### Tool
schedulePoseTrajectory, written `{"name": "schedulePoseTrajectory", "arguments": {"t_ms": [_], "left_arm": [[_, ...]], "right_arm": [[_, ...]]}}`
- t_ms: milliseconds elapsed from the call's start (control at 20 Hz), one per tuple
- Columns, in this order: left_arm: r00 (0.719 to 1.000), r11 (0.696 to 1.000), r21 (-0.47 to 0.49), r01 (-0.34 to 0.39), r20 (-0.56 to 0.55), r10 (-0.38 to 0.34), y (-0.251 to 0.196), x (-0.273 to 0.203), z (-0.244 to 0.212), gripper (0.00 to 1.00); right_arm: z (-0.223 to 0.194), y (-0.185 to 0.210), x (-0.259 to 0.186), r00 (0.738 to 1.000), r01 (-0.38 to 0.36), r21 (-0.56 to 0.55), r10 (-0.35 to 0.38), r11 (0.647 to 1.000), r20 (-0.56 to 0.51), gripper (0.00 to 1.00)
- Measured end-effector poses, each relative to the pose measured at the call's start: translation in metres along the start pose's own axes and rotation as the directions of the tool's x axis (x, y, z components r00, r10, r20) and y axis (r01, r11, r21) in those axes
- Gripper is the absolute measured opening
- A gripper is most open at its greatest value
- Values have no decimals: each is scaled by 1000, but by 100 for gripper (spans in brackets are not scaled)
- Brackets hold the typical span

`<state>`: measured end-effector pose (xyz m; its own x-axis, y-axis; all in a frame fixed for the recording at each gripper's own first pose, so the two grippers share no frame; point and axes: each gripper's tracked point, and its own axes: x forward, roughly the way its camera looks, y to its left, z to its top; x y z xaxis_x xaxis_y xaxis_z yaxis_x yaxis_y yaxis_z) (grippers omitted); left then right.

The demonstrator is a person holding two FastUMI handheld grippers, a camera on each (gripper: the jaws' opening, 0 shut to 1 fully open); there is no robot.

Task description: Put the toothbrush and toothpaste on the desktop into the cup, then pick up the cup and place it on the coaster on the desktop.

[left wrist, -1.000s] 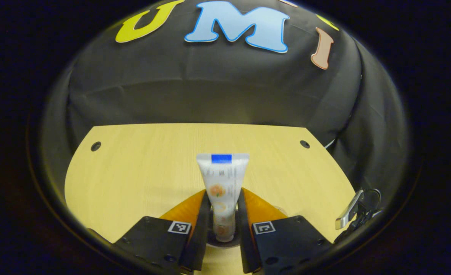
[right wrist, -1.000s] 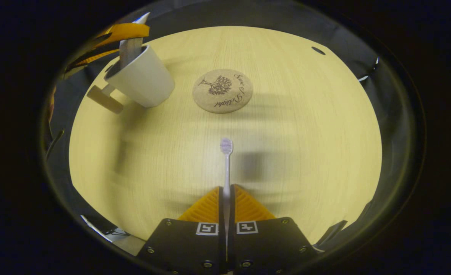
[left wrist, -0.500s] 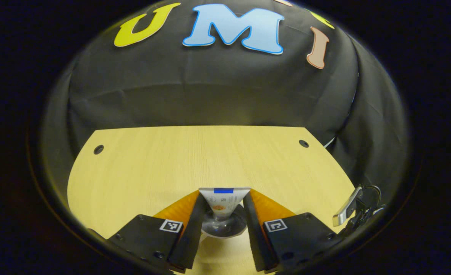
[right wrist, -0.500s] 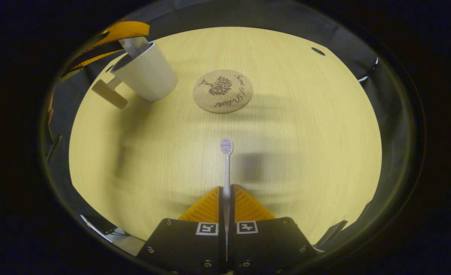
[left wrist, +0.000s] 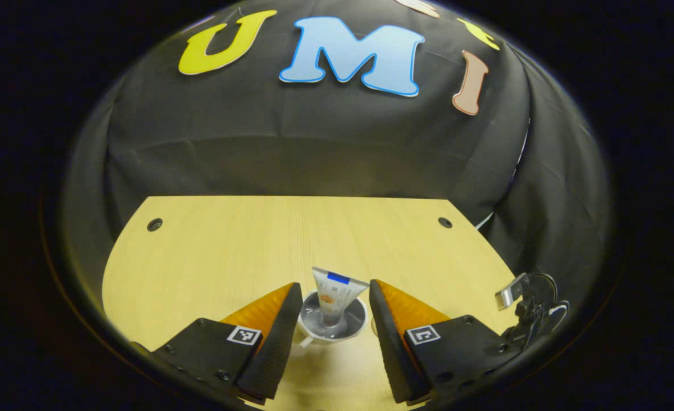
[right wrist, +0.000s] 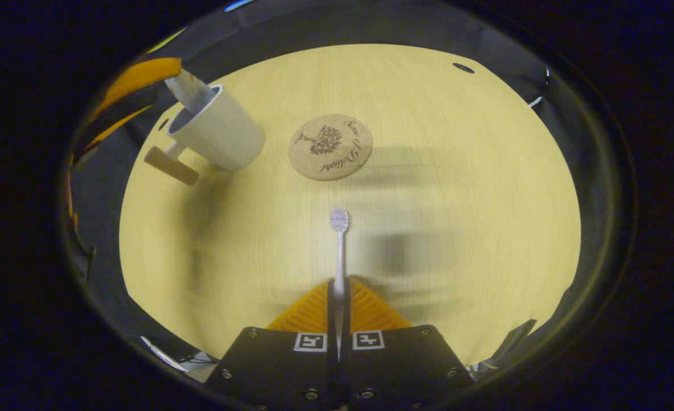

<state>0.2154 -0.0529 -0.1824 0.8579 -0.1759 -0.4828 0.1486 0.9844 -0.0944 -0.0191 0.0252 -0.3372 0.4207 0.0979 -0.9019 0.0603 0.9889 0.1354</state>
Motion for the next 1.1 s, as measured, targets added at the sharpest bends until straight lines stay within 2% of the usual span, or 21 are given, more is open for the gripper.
{"name": "schedulePoseTrajectory", "arguments": {"t_ms": [50, 100, 250, 300, 500, 550, 600, 700, 750, 1050, 1100], "left_arm": [[1000, 1000, -6, 2, 4, -2, 2, -6, -1, 82], [1000, 1000, -11, 0, 9, 0, 6, -13, -1, 77], [1000, 1000, -25, -19, 24, 20, 20, -35, -3, 77], [999, 999, -30, -25, 29, 26, 24, -43, -4, 73], [998, 997, -45, -61, 30, 63, 48, -71, -16, 78], [997, 996, -48, -73, 30, 74, 55, -74, -17, 73], [996, 995, -51, -85, 30, 87, 62, -80, -20, 78], [993, 992, -64, -111, 28, 113, 78, -95, -27, 82], [992, 990, -71, -125, 26, 127, 86, -101, -32, 77], [974, 967, -120, -226, 1, 227, 142, -145, -59, 78], [970, 961, -129, -243, -6, 244, 151, -153, -63, 73]], "right_arm": [[9, 4, -4, 1000, -11, 4, 11, 1000, 21, 2], [18, 9, -8, 999, -23, 6, 23, 1000, 44, 2], [44, 22, -25, 993, -47, -9, 47, 999, 111, 2], [54, 27, -30, 989, -50, -20, 52, 999, 136, 2], [92, 47, -52, 972, -77, -44, 85, 996, 221, 2], [104, 52, -58, 967, -84, -46, 93, 995, 239, 2], [118, 54, -68, 960, -92, -44, 101, 995, 261, 2], [146, 65, -76, 946, -111, -31, 115, 993, 301, 2], [159, 71, -79, 940, -121, -19, 121, 992, 319, 2], [228, 97, -81, 905, -155, 40, 126, 987, 406, 2], [236, 100, -79, 901, -162, 53, 126, 985, 416, 2]]}}
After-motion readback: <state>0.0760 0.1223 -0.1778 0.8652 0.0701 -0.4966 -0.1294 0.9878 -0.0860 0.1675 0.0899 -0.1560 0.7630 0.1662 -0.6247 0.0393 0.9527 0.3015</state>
